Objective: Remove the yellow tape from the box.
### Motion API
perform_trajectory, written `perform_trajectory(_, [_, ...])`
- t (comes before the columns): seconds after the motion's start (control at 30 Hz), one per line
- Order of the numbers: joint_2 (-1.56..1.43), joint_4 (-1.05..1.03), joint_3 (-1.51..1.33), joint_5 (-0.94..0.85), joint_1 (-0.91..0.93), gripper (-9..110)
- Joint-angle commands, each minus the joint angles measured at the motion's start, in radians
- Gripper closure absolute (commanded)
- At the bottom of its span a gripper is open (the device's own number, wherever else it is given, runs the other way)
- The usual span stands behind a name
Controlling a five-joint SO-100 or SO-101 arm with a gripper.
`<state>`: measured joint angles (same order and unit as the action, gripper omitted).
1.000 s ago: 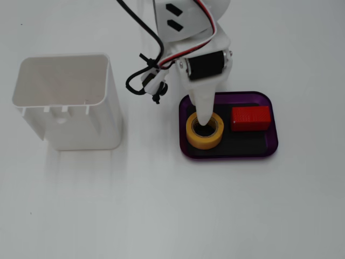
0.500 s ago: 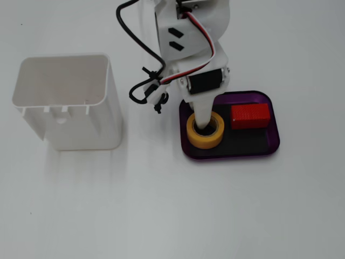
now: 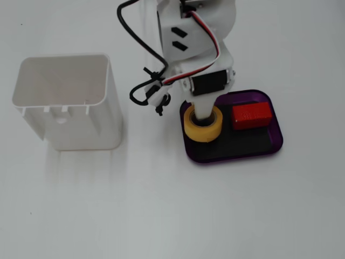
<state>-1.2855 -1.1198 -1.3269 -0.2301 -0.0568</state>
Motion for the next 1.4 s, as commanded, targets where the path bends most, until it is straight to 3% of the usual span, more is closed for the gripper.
perform_trajectory(0.0, [-0.155, -0.1, 0.127, 0.009, -0.009, 102])
perform_trajectory(0.23, [-0.377, -0.219, 0.138, 0.009, -0.049, 102])
perform_trajectory(0.43, [-0.558, -0.206, -0.103, 0.003, -0.043, 102])
perform_trajectory(0.87, [-0.839, 0.164, -0.848, 0.003, -0.046, 102])
perform_trajectory(1.37, [-0.85, 0.41, -1.14, -0.005, -0.035, 102])
